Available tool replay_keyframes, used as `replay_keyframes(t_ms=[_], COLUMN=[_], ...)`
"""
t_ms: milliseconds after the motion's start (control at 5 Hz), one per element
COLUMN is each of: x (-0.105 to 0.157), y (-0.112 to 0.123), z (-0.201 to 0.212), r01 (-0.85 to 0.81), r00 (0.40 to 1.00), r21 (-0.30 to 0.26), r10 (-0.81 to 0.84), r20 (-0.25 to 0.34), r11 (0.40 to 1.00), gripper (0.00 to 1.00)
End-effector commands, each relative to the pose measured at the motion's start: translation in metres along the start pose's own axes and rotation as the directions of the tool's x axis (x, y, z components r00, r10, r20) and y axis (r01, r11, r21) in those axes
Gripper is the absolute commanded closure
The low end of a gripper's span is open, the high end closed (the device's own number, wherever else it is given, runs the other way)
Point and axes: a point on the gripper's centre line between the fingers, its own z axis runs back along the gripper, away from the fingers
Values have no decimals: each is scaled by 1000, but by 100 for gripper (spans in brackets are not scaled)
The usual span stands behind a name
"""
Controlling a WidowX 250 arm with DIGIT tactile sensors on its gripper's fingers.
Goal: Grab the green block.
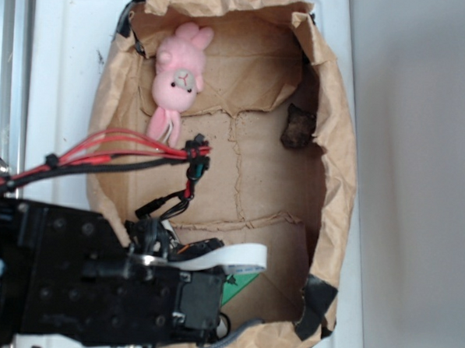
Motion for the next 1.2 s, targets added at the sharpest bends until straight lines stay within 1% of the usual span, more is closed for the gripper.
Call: replay_keyframes(t_ms=[0,200,400,600,800,1000], x=[30,32,27,26,29,36], y=[1,11,13,2,-6,-14], z=[14,18,9,-6,-13,-18], r01=[-78,-108,-111,-113,-138,-156], r00=[989,985,977,972,971,972], r21=[-128,-149,-170,-126,-81,-69], r10=[93,127,139,135,151,165], r20=[113,119,162,190,187,165], r11=[989,983,979,986,987,985], gripper=[0,0,0,0,0,0])
